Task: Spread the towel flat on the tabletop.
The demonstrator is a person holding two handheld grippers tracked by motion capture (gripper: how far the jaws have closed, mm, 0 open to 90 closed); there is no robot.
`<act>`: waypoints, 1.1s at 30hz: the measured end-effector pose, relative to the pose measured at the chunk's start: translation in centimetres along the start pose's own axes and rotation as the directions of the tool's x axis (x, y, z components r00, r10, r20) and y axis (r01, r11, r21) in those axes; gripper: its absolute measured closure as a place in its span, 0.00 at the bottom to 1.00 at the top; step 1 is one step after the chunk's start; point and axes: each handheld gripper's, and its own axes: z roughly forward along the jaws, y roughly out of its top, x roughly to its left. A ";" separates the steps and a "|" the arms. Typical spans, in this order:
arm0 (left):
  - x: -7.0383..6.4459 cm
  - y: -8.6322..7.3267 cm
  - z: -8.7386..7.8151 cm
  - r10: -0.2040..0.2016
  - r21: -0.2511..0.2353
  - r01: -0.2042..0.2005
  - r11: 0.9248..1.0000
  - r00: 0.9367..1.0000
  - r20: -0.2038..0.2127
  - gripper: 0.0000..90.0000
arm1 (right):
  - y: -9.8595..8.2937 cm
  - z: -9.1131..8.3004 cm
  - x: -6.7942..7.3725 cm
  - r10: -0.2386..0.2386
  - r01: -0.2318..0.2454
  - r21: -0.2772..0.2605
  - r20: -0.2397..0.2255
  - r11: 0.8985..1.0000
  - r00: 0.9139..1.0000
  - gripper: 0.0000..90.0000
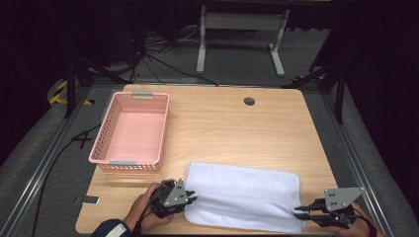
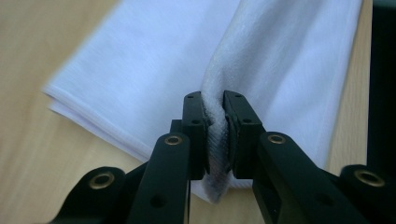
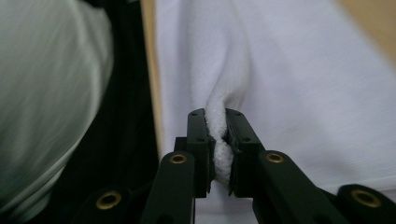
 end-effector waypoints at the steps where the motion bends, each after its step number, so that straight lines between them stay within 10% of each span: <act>1: 0.0 -0.2 0.3 0.000 0.024 0.000 1.000 1.000 0.014 0.89 | -0.5 0.5 0.2 0.003 -0.002 0.040 -0.028 0.999 1.000 0.91; 6: 0.9 -0.1 1.2 -0.034 0.027 0.035 0.999 0.999 -0.031 0.89 | -1.3 2.0 -0.1 0.007 -0.005 0.135 -0.014 0.991 1.000 0.92; 14: 3.5 0.6 2.4 -0.088 0.013 0.090 0.996 0.989 -0.118 0.89 | -0.6 2.6 -2.6 0.025 -0.049 0.109 0.215 0.993 0.976 0.92; 19: 1.9 -0.2 0.3 -0.045 -0.025 0.043 0.999 0.994 -0.102 0.85 | -0.8 1.3 -1.1 -0.005 -0.005 0.058 0.176 0.998 0.984 0.82; 25: 0.4 -2.0 -2.2 -0.133 -0.044 0.130 0.991 0.988 -0.083 0.71 | -1.7 0.1 0.6 -0.012 0.001 0.075 0.143 0.997 0.990 0.71; 29: 0.3 -2.3 -3.4 -0.228 -0.109 0.219 0.970 0.971 -0.070 0.58 | -1.7 -1.6 1.1 0.029 -0.035 0.027 0.213 0.999 0.977 0.66; 31: 0.6 -1.6 -3.3 -0.245 -0.137 0.233 0.963 0.967 -0.072 0.48 | -0.6 -2.3 0.6 0.072 -0.074 -0.005 0.307 0.997 0.949 0.64; 33: 0.9 -1.2 -2.9 -0.244 -0.143 0.231 0.962 0.966 -0.079 0.41 | -0.2 -2.2 0.4 0.073 -0.072 -0.013 0.310 0.997 0.948 0.64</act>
